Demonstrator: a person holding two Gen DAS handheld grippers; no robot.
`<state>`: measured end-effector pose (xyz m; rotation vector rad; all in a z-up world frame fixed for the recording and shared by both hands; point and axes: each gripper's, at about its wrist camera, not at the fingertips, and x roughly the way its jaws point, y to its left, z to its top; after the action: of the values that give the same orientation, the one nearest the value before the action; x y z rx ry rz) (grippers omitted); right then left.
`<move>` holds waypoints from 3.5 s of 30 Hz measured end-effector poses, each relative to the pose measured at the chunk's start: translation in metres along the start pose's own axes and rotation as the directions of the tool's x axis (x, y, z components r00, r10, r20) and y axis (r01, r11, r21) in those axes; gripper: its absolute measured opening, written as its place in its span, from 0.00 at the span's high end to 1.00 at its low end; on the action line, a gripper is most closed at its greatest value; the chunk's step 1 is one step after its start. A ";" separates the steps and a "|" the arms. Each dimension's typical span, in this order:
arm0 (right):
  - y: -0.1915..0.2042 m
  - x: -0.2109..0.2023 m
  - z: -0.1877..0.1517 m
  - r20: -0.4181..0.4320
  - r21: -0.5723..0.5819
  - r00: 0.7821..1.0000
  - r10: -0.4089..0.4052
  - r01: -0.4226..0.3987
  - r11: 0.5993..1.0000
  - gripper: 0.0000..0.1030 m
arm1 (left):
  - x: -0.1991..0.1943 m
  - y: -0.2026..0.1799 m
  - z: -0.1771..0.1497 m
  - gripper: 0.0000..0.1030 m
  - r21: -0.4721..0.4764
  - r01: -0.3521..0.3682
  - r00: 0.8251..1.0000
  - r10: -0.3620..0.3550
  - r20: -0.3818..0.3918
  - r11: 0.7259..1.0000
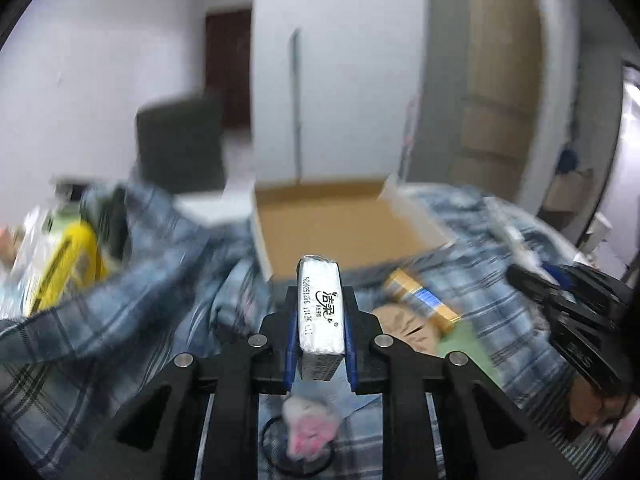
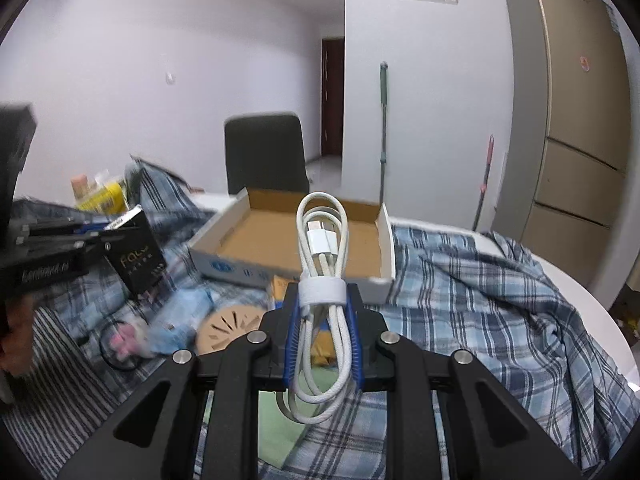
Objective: Organize soft objects
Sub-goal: 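Carry the cable and tissue pack with both grippers over the cardboard box, then open both grippers to drop the cable and tissue pack into the box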
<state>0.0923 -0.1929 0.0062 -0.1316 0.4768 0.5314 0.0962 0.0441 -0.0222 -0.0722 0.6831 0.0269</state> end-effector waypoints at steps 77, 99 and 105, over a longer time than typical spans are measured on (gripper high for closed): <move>-0.034 0.137 0.071 0.180 -0.002 0.981 -0.069 0.070 0.998 0.46 | 0.081 -0.004 0.084 0.17 -0.050 0.050 0.878 -0.020 0.478 0.997; -0.014 -0.033 0.125 0.385 0.047 0.912 -0.141 0.133 0.990 0.37 | -0.050 -0.006 0.095 0.16 -0.040 0.053 0.775 -0.016 0.632 0.998; -0.010 -0.076 0.111 0.398 0.061 0.912 -0.102 0.084 0.995 0.34 | -0.103 -0.008 0.063 0.05 -0.030 0.019 0.737 0.007 0.676 0.999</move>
<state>0.0845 -0.2094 0.1403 -0.0018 0.0785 0.4390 0.0561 0.0412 0.0920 -0.0914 -0.0599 0.0559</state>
